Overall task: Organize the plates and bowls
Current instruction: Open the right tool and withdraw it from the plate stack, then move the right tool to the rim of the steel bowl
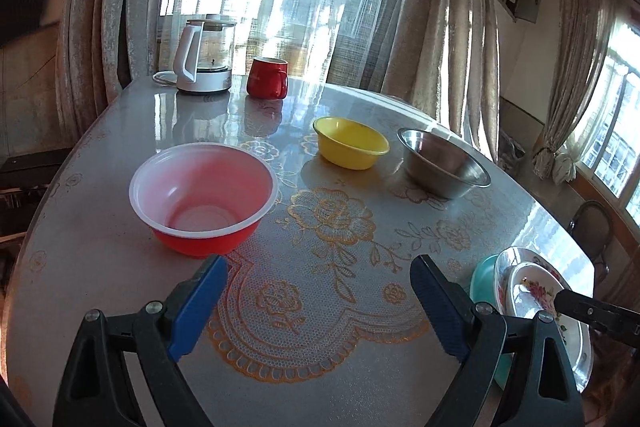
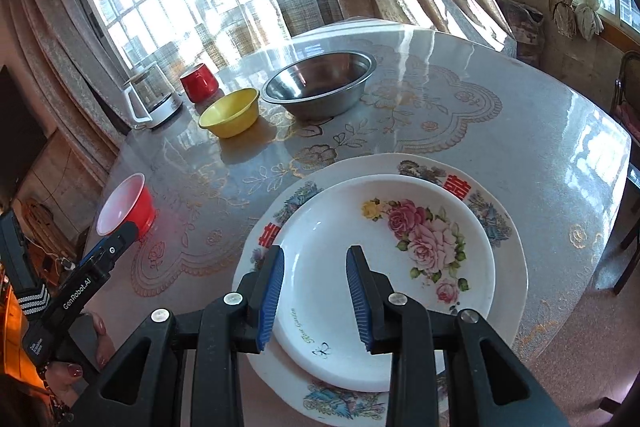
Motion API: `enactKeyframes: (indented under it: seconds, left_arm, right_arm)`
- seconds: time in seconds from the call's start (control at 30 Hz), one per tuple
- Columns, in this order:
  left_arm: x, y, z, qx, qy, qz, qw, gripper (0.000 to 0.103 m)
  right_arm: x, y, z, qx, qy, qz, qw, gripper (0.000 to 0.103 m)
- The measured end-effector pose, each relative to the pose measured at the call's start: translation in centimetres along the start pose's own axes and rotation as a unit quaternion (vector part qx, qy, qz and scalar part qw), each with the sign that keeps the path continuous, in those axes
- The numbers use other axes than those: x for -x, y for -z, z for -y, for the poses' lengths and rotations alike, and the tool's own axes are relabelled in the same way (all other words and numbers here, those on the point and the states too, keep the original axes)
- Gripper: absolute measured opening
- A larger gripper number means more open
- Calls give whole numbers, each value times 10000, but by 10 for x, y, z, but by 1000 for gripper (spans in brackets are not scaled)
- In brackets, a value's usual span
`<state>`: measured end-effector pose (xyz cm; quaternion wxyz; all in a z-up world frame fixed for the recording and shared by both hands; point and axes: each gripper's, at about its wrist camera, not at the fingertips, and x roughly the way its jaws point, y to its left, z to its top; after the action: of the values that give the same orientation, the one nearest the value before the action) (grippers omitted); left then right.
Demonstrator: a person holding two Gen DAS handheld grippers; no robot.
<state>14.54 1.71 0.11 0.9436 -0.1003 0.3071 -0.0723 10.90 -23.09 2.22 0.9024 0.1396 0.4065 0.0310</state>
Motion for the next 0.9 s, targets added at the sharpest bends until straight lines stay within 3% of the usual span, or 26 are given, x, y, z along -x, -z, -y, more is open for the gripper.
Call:
enactKeyframes:
  seconds: [0.17, 0.43, 0.73, 0.9]
  left_arm:
    - [-5, 3, 8, -212, -12, -98, 9997, 94]
    - [-23, -3, 17, -290, 29, -128, 9995, 95]
    - [-61, -30, 41, -99, 528, -42, 9985, 95]
    - [-89, -53, 41, 492, 753, -10, 9959, 95]
  right_arm:
    - [-18, -25, -18, 93, -273, -51, 9996, 34]
    - [-48, -86, -20, -120, -70, 123, 9998, 38]
    - [-113, -149, 27, -1451, 199, -267, 9889, 39]
    - [-132, -166, 53, -1899, 86, -293, 9813, 39]
